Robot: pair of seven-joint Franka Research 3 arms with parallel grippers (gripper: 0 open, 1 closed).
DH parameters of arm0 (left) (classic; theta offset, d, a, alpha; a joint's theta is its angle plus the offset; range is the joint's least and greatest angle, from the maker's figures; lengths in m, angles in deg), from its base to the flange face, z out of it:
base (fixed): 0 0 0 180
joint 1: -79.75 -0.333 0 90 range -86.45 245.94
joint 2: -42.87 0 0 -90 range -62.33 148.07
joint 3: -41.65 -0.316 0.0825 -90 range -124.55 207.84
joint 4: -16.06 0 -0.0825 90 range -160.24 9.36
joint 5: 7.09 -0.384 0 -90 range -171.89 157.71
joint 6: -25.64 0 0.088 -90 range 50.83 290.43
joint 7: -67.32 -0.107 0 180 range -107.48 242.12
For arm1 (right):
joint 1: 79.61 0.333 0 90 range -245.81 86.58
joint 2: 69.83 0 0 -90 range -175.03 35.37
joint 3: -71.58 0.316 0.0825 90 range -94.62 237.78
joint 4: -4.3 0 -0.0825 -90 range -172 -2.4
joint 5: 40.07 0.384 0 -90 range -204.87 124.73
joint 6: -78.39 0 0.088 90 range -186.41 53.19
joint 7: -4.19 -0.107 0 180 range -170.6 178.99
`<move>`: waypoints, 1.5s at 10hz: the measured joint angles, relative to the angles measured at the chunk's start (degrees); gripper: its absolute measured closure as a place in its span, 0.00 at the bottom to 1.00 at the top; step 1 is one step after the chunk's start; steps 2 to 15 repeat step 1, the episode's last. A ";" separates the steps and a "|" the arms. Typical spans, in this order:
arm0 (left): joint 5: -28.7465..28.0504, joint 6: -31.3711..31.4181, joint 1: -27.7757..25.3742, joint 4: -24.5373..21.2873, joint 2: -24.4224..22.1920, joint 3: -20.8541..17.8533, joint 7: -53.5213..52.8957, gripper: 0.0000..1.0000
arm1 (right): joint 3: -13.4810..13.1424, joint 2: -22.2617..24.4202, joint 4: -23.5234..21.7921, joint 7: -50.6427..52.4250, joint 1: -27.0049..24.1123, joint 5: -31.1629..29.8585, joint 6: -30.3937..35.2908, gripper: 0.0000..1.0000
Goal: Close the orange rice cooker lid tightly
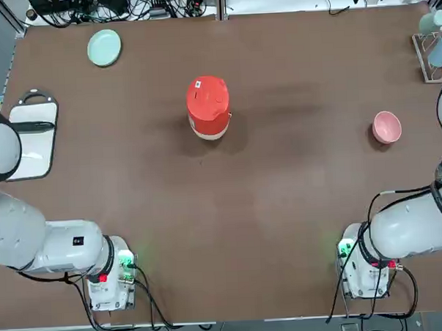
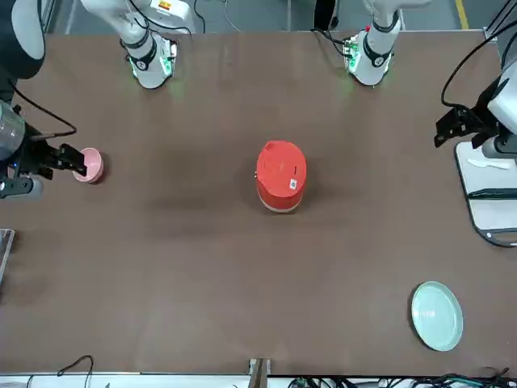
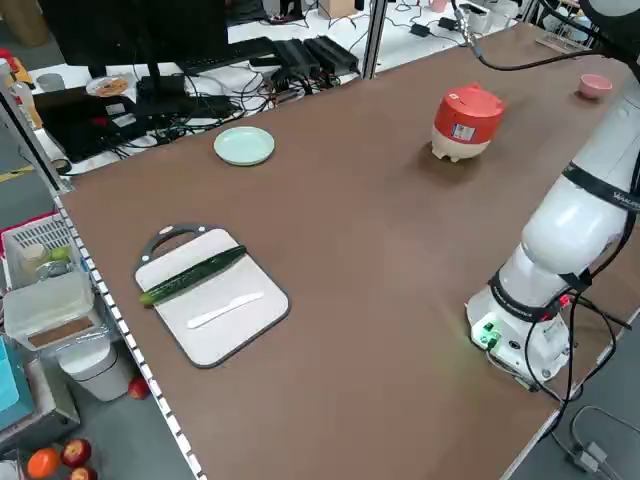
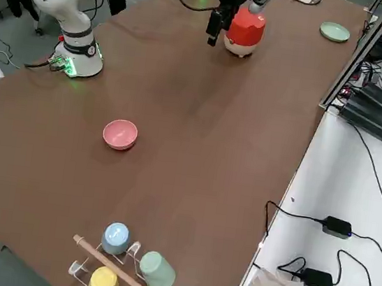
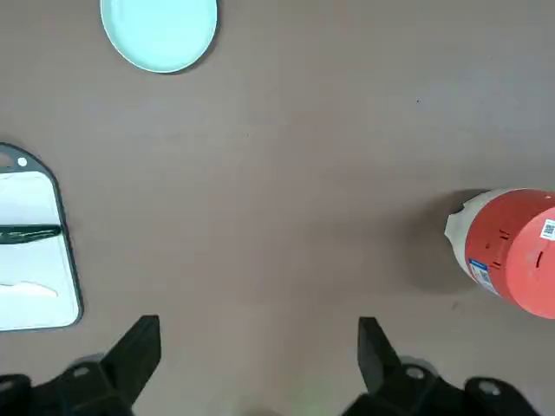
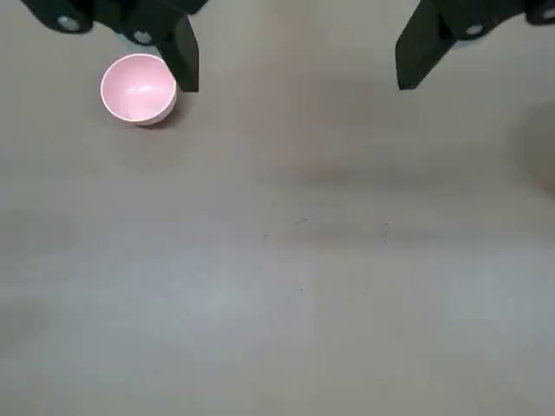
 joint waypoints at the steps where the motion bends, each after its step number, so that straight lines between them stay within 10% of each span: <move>1: 0.00 0.00 -0.07 0.03 0.00 -0.03 0.00 0.00 | 0.00 0.01 0.00 0.00 0.06 0.00 0.10 0.00; 15: 0.00 0.00 -0.07 0.03 0.00 -0.03 0.00 0.00 | 0.00 0.01 0.00 0.00 0.06 0.00 0.10 0.00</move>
